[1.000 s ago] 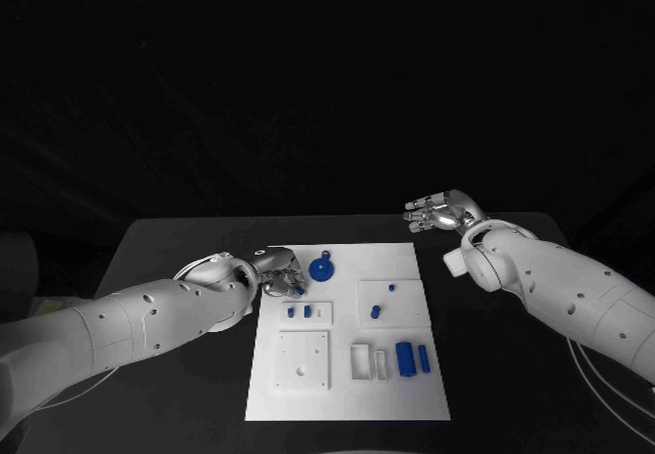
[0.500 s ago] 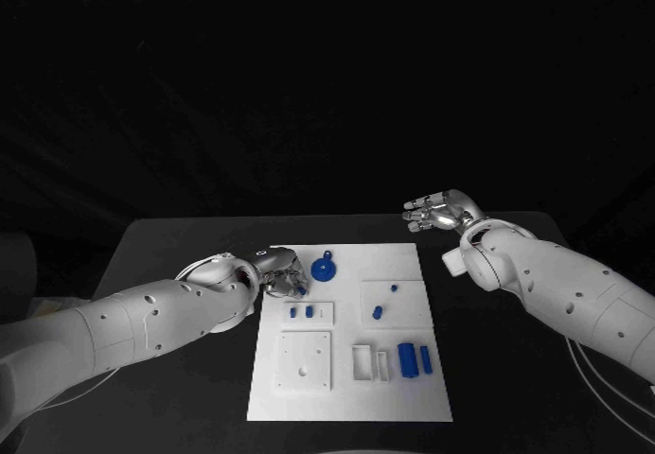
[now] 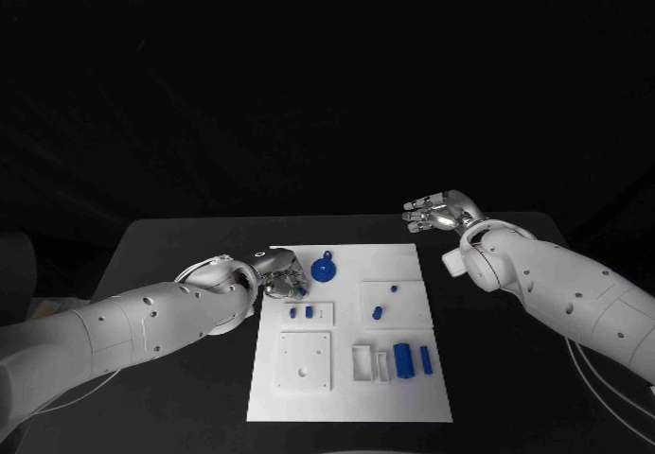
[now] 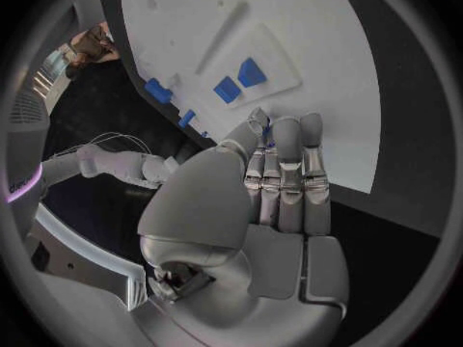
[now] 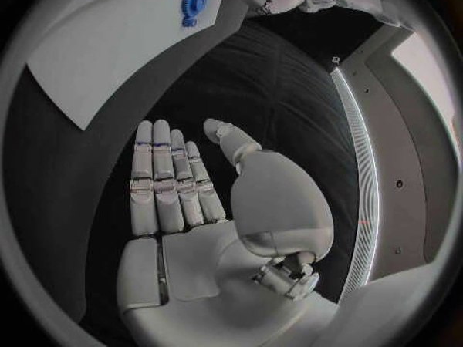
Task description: Assemble the parts on the task board
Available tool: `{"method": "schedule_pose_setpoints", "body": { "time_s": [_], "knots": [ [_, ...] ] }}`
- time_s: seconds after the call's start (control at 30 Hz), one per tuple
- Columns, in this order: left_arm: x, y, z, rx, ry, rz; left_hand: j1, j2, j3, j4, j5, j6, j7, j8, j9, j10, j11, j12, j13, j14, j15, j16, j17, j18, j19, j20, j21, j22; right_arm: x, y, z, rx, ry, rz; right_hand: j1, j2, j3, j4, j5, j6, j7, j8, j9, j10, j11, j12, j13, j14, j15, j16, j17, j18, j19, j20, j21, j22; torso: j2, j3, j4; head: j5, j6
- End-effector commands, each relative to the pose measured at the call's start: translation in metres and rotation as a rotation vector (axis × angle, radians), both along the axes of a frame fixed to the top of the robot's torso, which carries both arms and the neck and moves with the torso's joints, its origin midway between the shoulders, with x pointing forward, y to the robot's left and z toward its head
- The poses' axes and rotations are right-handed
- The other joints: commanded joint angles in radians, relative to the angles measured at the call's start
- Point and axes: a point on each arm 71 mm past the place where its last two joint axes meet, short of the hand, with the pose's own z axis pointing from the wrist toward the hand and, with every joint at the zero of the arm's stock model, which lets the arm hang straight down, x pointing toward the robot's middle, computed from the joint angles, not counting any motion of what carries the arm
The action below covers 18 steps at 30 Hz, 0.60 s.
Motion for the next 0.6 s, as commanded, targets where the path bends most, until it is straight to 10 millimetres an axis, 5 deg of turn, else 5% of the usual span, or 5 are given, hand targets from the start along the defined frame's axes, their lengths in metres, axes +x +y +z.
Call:
{"method": "schedule_pose_setpoints", "body": {
  "time_s": [0.03,0.6],
  "knots": [
    [-0.0019,-0.0034,0.0003,-0.031,-0.01,-0.014,0.001,0.008,0.001,-0.005,0.003,0.01,0.0,0.003,0.001,0.007,0.003,0.005,0.001,0.005,0.0,-0.004,0.001,0.004,0.0,-0.006,0.003,0.02,-0.0002,0.0012,0.0,0.0,-0.001,0.012,-0.002,-0.004,0.003,0.001,0.003,0.005,-0.001,0.0,0.0,-0.003,0.0,-0.003,-0.001,-0.005,-0.001,-0.001,-0.001,-0.006,0.004,0.003,-0.004,0.0,0.0,0.0003,0.0,0.0,0.0],
    [-0.0023,-0.0052,0.0002,-0.029,-0.007,-0.013,0.001,0.008,0.003,-0.006,0.003,0.011,0.0,0.004,0.001,0.007,0.003,0.005,0.001,0.004,0.0,-0.006,0.002,0.003,-0.002,-0.006,0.005,0.02,-0.0002,0.001,-0.0001,0.0,0.0,0.013,-0.002,-0.004,0.003,0.001,0.002,0.005,-0.001,0.0,0.0,-0.003,0.0,-0.003,-0.001,-0.006,0.0,-0.001,-0.001,-0.006,0.003,0.003,-0.005,0.0,0.0,0.0004,-0.0005,0.0,-0.001]
  ]
}}
